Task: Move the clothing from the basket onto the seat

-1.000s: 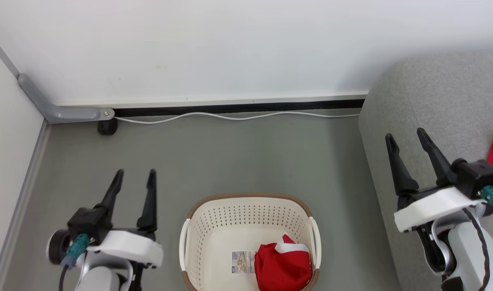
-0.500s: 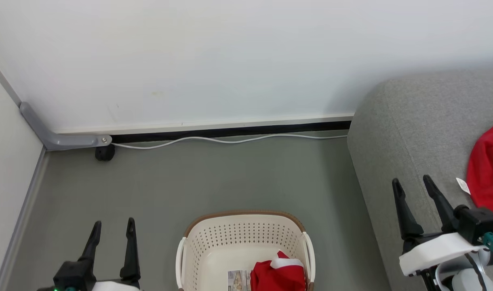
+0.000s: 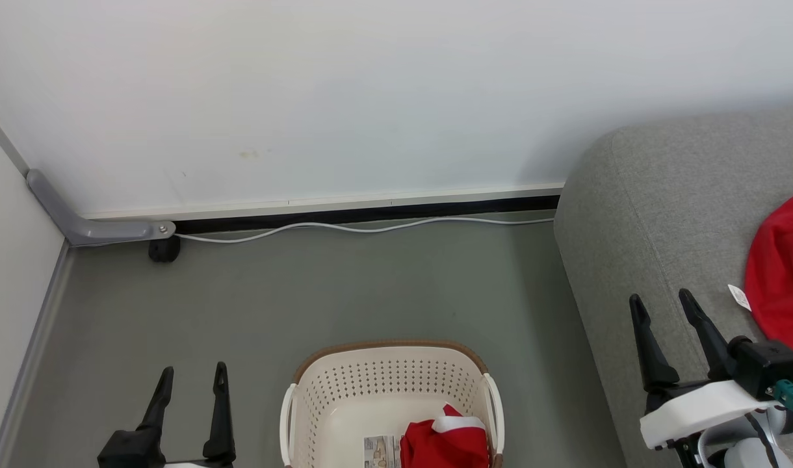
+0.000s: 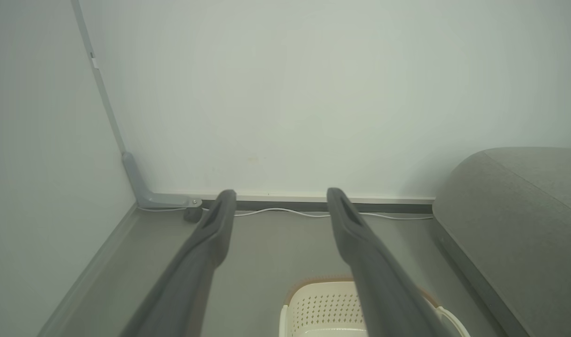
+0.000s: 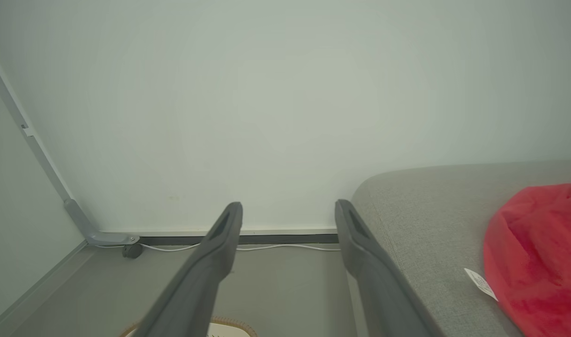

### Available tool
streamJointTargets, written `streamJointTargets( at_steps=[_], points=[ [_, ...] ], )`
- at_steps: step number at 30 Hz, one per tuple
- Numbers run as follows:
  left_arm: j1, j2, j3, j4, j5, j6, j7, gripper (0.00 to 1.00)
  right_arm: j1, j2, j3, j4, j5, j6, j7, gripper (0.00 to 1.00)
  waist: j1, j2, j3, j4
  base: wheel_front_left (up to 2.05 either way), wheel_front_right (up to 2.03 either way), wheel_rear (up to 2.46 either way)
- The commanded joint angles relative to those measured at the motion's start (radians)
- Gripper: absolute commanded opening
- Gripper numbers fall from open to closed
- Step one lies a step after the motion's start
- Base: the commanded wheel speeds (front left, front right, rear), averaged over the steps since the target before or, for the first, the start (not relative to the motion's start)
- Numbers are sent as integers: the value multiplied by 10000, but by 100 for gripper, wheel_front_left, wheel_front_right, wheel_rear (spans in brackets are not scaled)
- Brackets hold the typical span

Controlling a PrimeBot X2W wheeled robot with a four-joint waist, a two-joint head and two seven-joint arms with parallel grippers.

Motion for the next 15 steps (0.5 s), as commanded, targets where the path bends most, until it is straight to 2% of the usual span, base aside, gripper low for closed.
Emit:
streamJointTargets(
  at_steps=[1,8,15],
  points=[
    [-227,62,250,-262,-78,101,-61,100,-182,-63,221,-183,-82,27,-61,100,0,0,24,-6,0,0,0],
    [-479,61,-106,72,-285,16,-61,100,-447,-119,183,-322,-31,27,-61,100,0,0,476,-95,0,0,0],
    [-1244,61,-668,635,-550,-32,-61,100,-1254,-201,280,-678,58,27,-61,100,0,0,1611,-416,0,0,0]
  ],
)
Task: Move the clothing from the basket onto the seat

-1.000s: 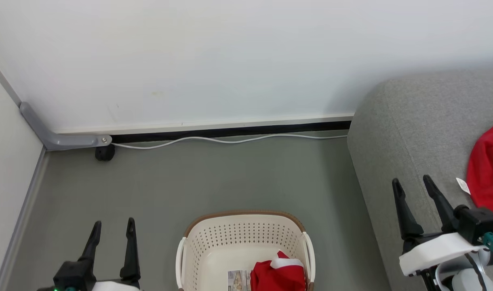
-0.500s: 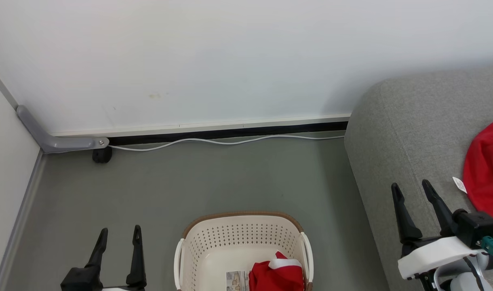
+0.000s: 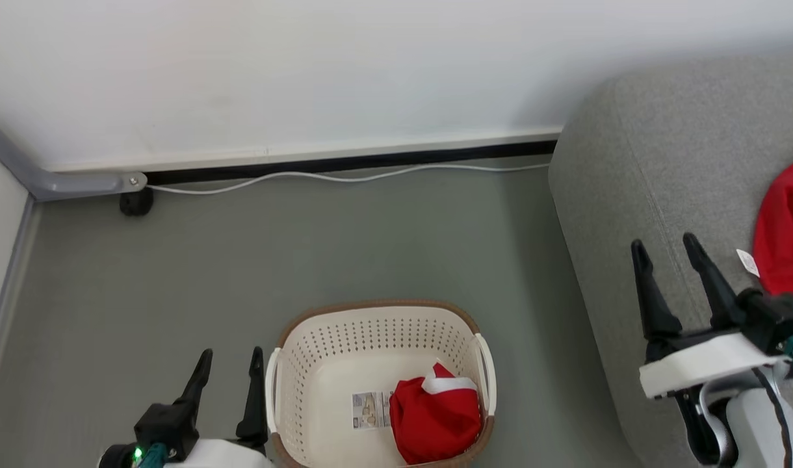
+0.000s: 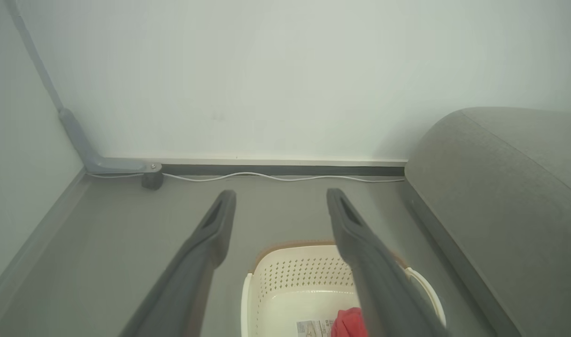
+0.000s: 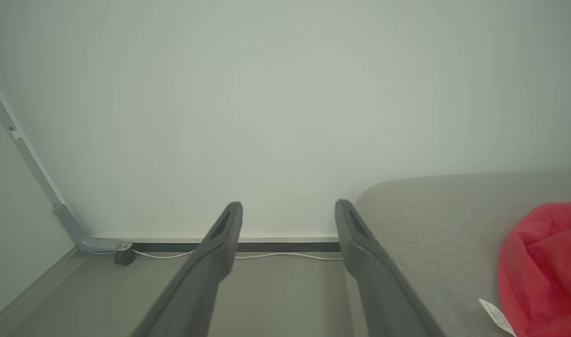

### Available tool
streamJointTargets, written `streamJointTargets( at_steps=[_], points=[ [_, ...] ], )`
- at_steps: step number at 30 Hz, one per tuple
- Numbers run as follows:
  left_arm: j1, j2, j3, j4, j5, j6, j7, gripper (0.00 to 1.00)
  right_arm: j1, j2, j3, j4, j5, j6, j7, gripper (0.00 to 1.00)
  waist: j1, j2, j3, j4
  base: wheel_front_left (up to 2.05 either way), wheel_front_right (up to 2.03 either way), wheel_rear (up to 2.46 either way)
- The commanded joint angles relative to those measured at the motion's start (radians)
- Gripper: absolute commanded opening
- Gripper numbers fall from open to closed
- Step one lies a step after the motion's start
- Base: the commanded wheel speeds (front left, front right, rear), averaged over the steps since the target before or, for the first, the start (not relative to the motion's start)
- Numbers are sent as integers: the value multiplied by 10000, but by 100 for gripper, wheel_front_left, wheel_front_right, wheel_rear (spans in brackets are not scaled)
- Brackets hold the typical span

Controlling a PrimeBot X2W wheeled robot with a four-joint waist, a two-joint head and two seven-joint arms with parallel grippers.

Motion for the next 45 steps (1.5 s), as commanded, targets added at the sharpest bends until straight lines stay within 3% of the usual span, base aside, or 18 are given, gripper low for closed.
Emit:
streamJointTargets(
  at_steps=[1,22,38,45],
  points=[
    [-573,50,218,-130,-59,-14,-61,100,-409,-138,234,-329,29,27,-61,100,0,0,472,-196,0,0,0],
    [-4588,49,-2328,3230,-1184,-215,-61,100,-3356,-342,617,-1171,305,27,-61,100,0,0,4545,-632,0,0,0],
    [-7268,49,-4376,6458,-2469,-1440,-61,100,-4206,-121,655,-1520,493,27,-61,100,0,0,6471,-1323,0,0,0],
    [-7888,49,-6039,7213,-3699,-1737,239,100,-4392,30,709,-1550,580,27,-61,100,0,0,6820,-1706,0,0,0]
  ],
)
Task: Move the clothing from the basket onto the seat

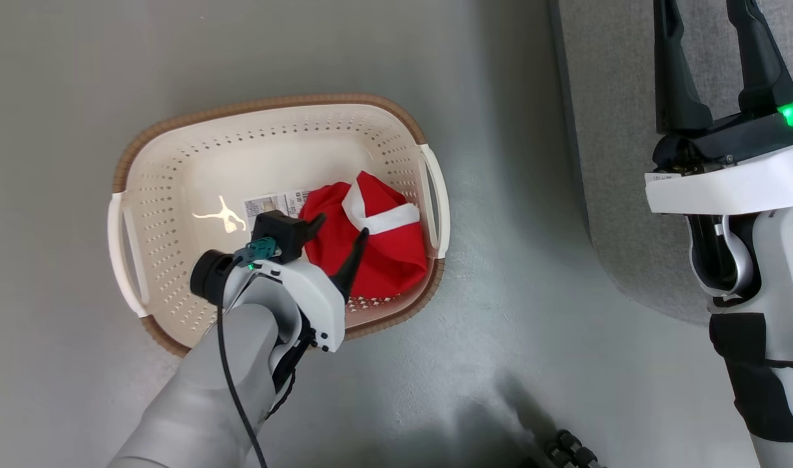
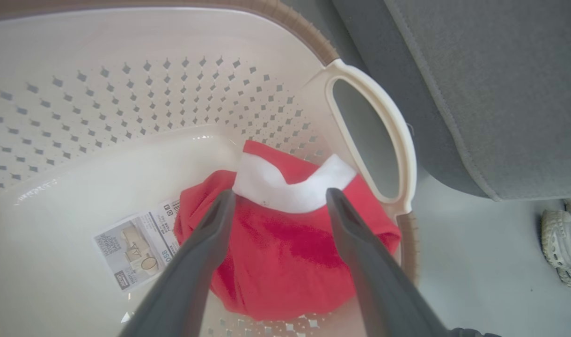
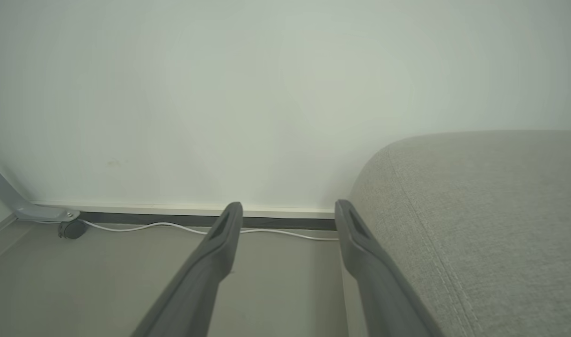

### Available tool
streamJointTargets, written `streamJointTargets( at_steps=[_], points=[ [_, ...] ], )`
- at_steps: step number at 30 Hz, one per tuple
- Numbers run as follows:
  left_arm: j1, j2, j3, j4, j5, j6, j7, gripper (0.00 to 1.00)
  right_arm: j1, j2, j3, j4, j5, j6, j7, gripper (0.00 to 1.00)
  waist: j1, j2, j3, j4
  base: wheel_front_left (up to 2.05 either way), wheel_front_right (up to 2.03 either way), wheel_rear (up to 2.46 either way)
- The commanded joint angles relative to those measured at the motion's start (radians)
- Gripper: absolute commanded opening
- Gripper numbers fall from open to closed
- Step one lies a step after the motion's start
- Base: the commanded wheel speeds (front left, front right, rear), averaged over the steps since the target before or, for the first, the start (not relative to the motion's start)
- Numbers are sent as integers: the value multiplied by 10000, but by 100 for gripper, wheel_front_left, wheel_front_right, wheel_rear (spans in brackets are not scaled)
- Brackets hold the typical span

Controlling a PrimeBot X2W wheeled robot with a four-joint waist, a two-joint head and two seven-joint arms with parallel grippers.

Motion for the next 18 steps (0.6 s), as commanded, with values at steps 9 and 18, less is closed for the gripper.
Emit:
streamJointTargets(
  at_steps=[9,18],
  points=[
    [-684,57,-2065,-75,-1678,-72,600,100,34,183,99,-305,127,27,-59,100,0,0,567,-507,0,0,0],
    [-1769,57,-2768,1343,-1836,31,261,100,13,321,20,-424,263,27,-59,100,0,0,1319,-935,0,0,0]
  ],
)
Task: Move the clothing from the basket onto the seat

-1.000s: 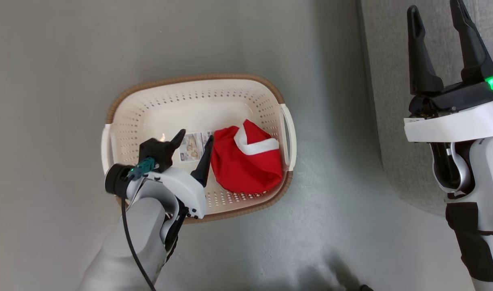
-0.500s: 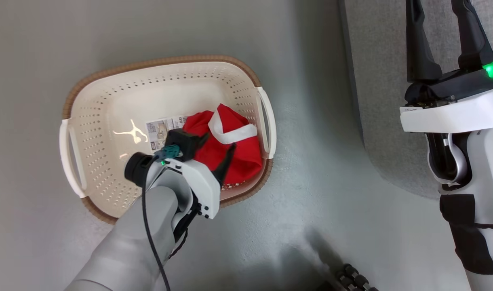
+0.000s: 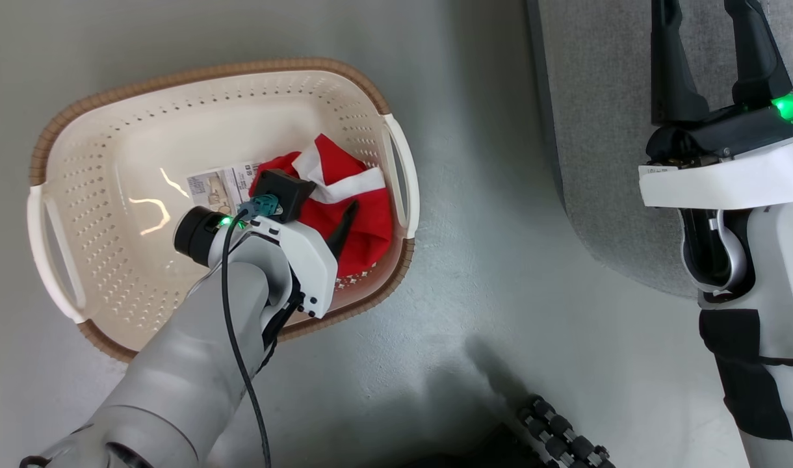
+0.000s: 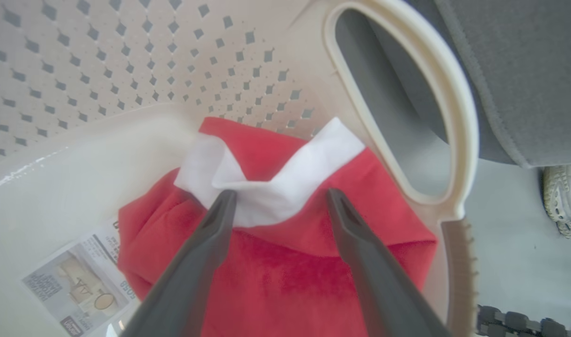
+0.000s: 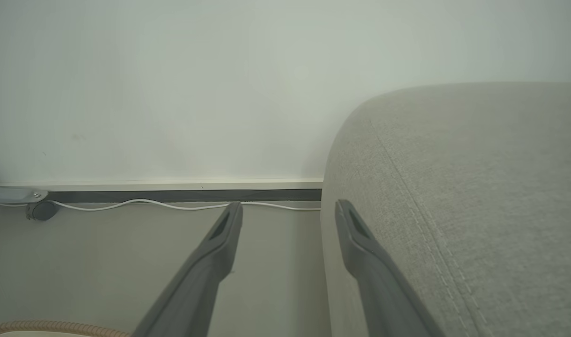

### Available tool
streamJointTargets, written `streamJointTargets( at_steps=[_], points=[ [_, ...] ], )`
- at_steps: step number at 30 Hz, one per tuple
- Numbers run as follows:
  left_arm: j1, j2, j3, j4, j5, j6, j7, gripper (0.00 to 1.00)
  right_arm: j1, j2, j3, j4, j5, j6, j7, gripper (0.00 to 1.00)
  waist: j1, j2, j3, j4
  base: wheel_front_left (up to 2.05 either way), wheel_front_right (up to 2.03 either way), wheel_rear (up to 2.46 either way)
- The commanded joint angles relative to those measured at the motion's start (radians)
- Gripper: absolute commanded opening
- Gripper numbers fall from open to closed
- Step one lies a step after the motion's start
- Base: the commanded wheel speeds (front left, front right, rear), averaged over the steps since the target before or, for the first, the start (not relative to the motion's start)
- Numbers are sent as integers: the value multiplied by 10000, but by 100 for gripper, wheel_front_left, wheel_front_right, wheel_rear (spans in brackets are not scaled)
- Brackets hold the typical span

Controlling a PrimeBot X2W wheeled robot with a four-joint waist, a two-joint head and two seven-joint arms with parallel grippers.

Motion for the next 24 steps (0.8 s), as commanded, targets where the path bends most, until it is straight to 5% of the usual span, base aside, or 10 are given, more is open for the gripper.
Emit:
streamJointTargets(
  at_steps=[1,9,10,12,24],
  points=[
    [-43,-11,-6,19,-100,14,-52,100,170,29,76,-329,86,27,-59,100,0,0,208,-136,0,0,0],
    [-579,-11,-354,521,-256,3,-92,100,51,158,44,-411,152,27,-59,100,0,0,586,-308,0,0,0],
    [-598,-11,-400,574,-286,-1,-40,87,41,171,40,-402,162,27,-59,100,0,0,588,-319,0,0,0],
    [-645,-11,-390,624,-437,-13,-24,0,25,199,28,-383,173,27,-59,100,0,0,569,-335,0,0,0],
    [-268,-11,-415,483,-916,-66,-494,0,129,29,-393,-192,30,27,-59,100,0,0,-555,-10,0,0,0]
  ],
)
